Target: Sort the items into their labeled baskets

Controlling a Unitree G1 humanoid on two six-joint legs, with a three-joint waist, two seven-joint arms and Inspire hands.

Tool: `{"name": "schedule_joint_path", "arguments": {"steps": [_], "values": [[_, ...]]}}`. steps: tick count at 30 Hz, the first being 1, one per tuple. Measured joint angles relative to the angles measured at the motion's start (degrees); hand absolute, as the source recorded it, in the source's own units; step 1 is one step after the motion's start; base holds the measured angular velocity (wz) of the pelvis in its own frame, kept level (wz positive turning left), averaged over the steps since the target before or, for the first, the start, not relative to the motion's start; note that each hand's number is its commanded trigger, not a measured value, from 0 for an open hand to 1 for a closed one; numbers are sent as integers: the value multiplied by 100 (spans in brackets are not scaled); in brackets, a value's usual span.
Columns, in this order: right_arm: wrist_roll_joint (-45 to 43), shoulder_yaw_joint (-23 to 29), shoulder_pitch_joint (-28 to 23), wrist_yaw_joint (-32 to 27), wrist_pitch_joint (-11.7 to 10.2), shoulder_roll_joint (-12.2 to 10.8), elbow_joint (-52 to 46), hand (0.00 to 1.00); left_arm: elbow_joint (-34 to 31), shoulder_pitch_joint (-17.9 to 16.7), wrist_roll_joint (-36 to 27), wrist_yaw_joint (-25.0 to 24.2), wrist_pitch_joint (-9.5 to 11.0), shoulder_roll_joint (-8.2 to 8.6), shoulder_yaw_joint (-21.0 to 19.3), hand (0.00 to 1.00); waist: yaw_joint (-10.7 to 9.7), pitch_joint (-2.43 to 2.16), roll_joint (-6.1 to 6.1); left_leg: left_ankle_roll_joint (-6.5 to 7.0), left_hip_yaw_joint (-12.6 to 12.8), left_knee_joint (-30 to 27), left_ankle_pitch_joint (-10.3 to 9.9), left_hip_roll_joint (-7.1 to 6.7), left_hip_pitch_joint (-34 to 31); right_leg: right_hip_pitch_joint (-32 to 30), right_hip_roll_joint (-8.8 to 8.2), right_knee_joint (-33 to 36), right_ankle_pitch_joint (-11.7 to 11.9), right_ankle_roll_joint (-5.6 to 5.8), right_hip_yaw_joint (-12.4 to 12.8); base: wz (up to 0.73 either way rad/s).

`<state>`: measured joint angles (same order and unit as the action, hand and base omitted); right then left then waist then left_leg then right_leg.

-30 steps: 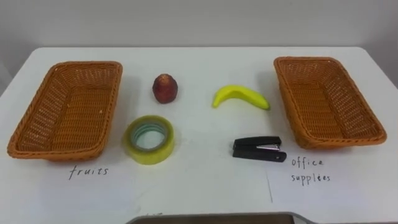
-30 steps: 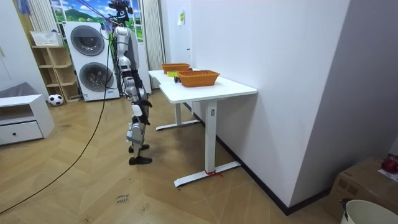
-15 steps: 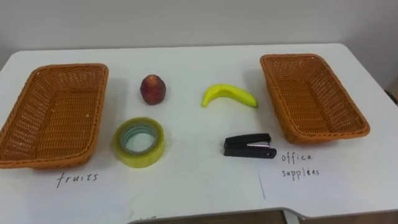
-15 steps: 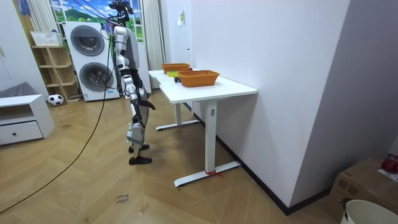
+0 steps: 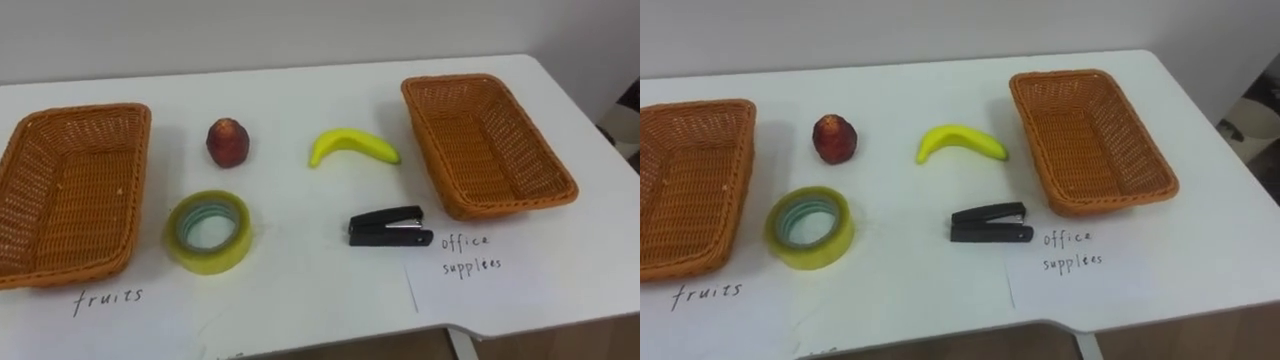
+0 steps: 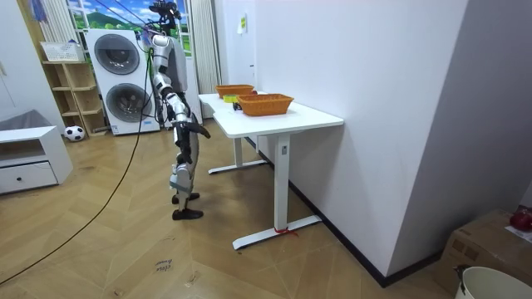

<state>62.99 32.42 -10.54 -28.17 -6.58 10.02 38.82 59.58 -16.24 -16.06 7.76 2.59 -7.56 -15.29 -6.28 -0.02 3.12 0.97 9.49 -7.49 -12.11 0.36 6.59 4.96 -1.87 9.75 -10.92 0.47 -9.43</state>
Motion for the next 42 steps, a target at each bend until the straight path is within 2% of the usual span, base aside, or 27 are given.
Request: {"name": "schedule_joint_path", "arguments": {"steps": [3, 5, 10, 13, 15, 19, 22, 27, 32, 37, 40, 42], "values": [[-28, 32, -20, -328, -7, 0, -455, 0, -123, -17, 5, 61, 0, -2, 65, 0, 5, 5, 8, 0, 11, 7, 0, -2, 3, -1, -1, -5, -5, 4, -1, 0], [-49, 30, -104, -657, -13, 7, -1110, 0, -146, -17, -2, 59, -1, -4, 92, 0, 7, 10, 7, 0, 8, 16, 0, -6, 6, -15, -3, -9, -10, 9, -1, 0], [-87, 29, -160, -1289, -207, 201, -1872, 0, -139, -54, -2, 56, -1, -8, 201, 0, 25, 17, 26, 3, -5, 14, -2, -8, -11, -56, 2, -3, -11, 10, 7, 0], [-312, 26, -153, -1610, -275, 340, -2243, 0, -140, -72, 1, 41, 0, -7, 228, 0, 26, 17, 27, 4, -1, 12, -1, -7, -43, -108, 4, 1, -11, 10, 5, 0], [-637, 30, -116, -1749, -397, 405, -2347, 0, -137, -101, -3, 35, 0, -7, 248, 0, 34, 17, 32, 4, 2, 10, -1, -7, -39, -94, 4, -2, -11, 10, 3, 0], [-952, 37, -121, -1823, -408, 404, -2675, 0, -40, -113, 13, -1, 1, -6, 248, 0, 13, 16, 39, 3, -5, 11, -1, -12, -50, -101, 1, -21, -11, 10, 2, 0], [-959, 87, -172, -1880, -409, 404, -3346, 0, -48, -137, 70, 2, -5, -5, 218, 0, 14, 13, 54, 4, -9, 8, 0, -11, -58, -118, 1, -22, -13, 11, 1, 0], [-1445, 131, -75, -1888, -413, 414, -3841, 0, -38, -122, 218, 63, -5, -6, 201, 0, 39, 2, 156, 3, -10, -3, 0, -11, -58, -122, 2, -15, -13, 11, 2, 0], [-1901, 89, -64, -1870, -386, 414, -4353, 0, 10, -105, 210, 58, -6, -7, 222, 0, 45, 4, 156, 4, -7, -5, 1, -11, -129, -195, 0, 3, -13, 12, 1, 0], [-2568, 71, 177, -1851, -367, 417, -4836, 0, 138, -71, 260, 35, -5, -12, 222, 0, 53, -4, 146, 4, -6, -17, 1, -10, -127, -184, 1, 4, -12, 11, -11, 0], [-2849, 1, 484, -1785, -364, 464, -4954, 0, 334, 18, 338, 35, -1, -10, 240, 0, 67, 8, 170, 4, -11, -19, 1, -10, -106, -162, -2, 7, -12, 11, -16, 0], [-3218, -127, 567, -1730, -354, 593, -5118, 0, 353, 66, 456, 41, 4, -13, 254, 0, 133, 28, 193, 4, -11, -23, 1, -6, -116, -173, -1, 8, -11, 10, -17, 0]]}}
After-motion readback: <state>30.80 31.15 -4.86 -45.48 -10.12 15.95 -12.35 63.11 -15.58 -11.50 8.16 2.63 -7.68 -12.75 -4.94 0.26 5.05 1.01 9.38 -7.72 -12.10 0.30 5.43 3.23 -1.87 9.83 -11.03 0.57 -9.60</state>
